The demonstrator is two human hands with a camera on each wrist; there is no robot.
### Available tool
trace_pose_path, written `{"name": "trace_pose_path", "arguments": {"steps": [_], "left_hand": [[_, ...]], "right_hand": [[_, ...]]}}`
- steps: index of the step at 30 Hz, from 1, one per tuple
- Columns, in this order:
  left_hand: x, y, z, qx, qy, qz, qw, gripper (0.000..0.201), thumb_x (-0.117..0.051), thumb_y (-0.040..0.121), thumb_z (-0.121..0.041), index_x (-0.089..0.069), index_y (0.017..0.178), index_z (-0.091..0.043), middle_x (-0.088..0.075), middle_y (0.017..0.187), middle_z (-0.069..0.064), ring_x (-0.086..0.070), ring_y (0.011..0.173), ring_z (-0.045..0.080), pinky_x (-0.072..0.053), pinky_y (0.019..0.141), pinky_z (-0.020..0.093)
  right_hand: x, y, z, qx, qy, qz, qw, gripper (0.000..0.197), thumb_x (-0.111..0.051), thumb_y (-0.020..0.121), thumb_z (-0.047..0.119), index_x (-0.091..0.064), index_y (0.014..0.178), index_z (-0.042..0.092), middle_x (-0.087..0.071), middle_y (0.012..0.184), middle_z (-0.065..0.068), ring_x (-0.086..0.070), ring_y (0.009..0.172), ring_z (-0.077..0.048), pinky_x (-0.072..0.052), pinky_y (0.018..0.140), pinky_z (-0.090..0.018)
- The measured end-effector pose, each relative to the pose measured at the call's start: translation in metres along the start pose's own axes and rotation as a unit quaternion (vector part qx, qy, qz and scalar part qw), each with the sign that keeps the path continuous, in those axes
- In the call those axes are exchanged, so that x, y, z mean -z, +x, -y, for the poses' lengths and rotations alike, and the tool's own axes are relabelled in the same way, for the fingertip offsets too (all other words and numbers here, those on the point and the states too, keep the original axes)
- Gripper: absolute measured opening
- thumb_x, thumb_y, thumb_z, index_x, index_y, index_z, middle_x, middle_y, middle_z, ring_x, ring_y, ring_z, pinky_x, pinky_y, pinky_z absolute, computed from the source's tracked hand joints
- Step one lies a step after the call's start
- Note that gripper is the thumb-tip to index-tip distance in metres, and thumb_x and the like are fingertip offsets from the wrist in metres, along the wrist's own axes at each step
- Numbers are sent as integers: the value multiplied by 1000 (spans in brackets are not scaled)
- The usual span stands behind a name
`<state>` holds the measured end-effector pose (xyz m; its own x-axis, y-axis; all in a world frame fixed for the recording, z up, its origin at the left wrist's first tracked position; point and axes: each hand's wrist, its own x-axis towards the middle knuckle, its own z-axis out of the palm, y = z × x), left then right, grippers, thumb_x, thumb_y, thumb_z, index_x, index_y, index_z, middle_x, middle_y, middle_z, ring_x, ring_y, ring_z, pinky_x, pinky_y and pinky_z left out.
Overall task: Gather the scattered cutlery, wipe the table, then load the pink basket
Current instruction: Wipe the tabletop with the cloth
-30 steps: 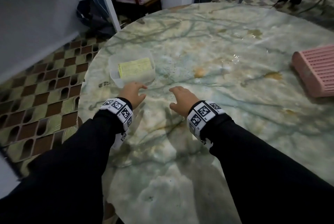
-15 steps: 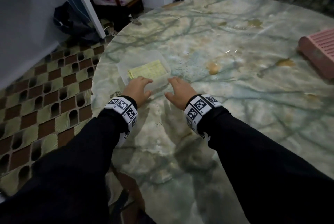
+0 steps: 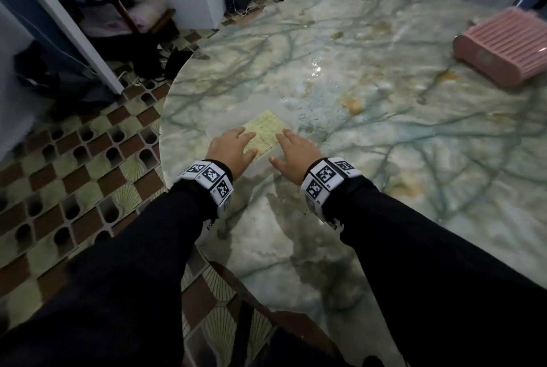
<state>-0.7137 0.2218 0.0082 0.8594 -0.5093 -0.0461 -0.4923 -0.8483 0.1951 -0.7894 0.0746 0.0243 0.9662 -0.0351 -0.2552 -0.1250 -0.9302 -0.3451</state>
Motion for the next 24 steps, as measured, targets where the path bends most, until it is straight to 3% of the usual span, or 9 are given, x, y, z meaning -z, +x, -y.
{"name": "trace_pose_path", "arguments": {"steps": [13,24], "left_hand": [[15,32,27,-39,13,25,999,50,-47,94,-35,-37,141,-24,-27,152,4,-22,140,20,-20,113,38],[30,92,76,-221,-20,102,970,52,-49,95,-26,-32,144,-19,-19,155,3,-19,141,21,-18,114,33]], "right_hand": [[-1,18,17,-46,-20,-1,999,59,-35,98,41,-19,148,12,-8,158,-6,-11,145,-20,-10,117,-39],[-16,50,52,-217,24,-61,974,59,-41,95,43,-26,146,15,-12,156,-11,-14,143,-24,-12,117,-37]]}}
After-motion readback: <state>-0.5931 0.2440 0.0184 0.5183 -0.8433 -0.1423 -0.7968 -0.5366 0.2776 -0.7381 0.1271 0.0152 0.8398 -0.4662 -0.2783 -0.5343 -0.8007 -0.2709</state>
